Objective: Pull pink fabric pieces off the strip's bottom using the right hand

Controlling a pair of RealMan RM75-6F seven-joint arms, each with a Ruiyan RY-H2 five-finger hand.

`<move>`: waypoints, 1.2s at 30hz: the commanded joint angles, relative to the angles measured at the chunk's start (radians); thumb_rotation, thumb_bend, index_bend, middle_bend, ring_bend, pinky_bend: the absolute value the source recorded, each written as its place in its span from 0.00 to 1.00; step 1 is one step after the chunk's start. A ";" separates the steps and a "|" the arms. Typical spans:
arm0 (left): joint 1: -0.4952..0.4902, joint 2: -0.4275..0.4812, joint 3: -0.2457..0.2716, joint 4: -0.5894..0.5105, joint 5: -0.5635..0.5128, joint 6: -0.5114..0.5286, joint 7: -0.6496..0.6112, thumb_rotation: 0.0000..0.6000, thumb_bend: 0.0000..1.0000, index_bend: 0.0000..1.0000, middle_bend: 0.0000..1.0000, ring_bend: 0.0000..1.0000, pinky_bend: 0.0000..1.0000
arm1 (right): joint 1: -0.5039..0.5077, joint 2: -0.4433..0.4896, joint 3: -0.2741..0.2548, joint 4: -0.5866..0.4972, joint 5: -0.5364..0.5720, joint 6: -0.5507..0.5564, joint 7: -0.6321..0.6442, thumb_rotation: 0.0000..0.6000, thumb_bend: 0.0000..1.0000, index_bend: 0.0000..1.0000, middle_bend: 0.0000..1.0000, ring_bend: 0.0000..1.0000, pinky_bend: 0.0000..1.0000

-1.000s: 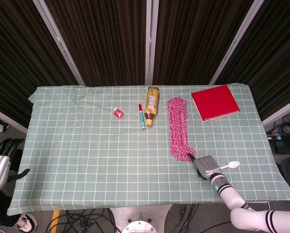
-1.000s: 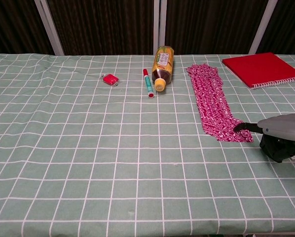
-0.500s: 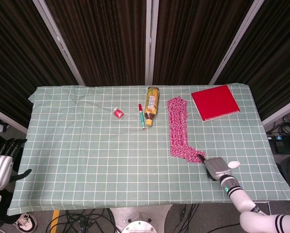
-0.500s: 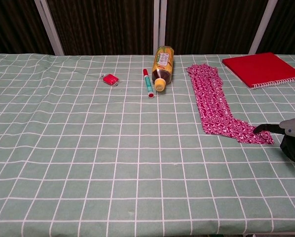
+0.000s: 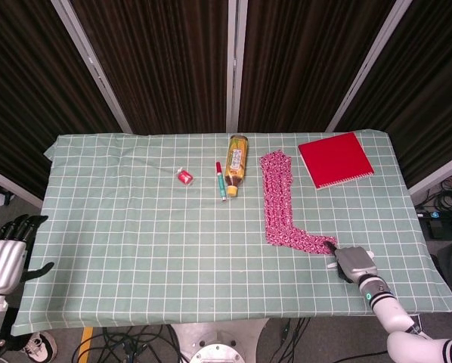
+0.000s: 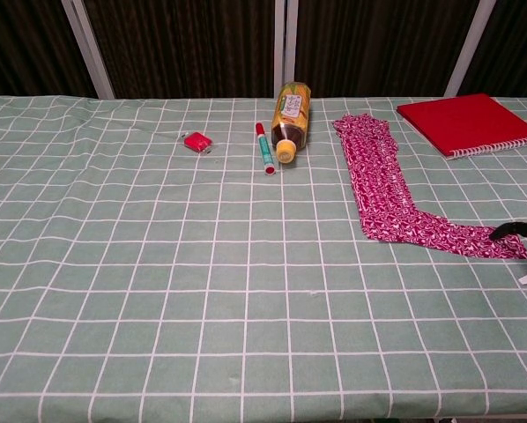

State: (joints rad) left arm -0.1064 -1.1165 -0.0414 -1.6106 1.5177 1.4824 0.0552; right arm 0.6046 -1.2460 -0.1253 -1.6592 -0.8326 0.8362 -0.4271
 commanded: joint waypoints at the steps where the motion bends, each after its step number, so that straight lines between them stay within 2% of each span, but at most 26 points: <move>1: -0.002 -0.001 -0.002 -0.004 -0.002 -0.002 0.006 1.00 0.09 0.15 0.16 0.10 0.19 | -0.009 0.008 -0.003 0.008 -0.005 -0.003 0.012 1.00 1.00 0.10 0.90 0.77 0.69; 12: -0.006 0.000 -0.002 -0.015 -0.006 -0.007 0.019 1.00 0.10 0.15 0.16 0.10 0.19 | -0.042 0.047 -0.003 0.011 -0.031 0.005 0.060 1.00 1.00 0.11 0.90 0.77 0.69; 19: -0.004 0.002 -0.001 -0.013 -0.001 0.001 0.014 1.00 0.10 0.15 0.16 0.10 0.19 | -0.057 0.057 0.037 -0.034 -0.126 0.058 0.099 1.00 1.00 0.11 0.90 0.77 0.69; 22: 0.000 0.004 0.002 -0.007 0.002 0.006 0.005 1.00 0.09 0.15 0.16 0.10 0.19 | -0.040 0.042 0.053 -0.053 -0.140 0.054 0.079 1.00 1.00 0.11 0.90 0.77 0.69; 31: 0.004 0.012 0.003 0.010 -0.004 0.006 -0.027 1.00 0.10 0.15 0.16 0.10 0.19 | 0.014 -0.046 0.069 -0.050 -0.047 0.030 -0.034 1.00 1.00 0.11 0.90 0.77 0.69; 36: 0.001 0.012 -0.002 0.006 -0.014 -0.001 -0.030 1.00 0.10 0.15 0.16 0.10 0.19 | 0.036 -0.064 0.071 -0.042 0.003 0.020 -0.065 1.00 1.00 0.11 0.90 0.77 0.69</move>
State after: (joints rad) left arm -0.1053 -1.1048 -0.0432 -1.6041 1.5036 1.4815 0.0252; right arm 0.6336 -1.3038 -0.0551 -1.7043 -0.8376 0.8603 -0.4842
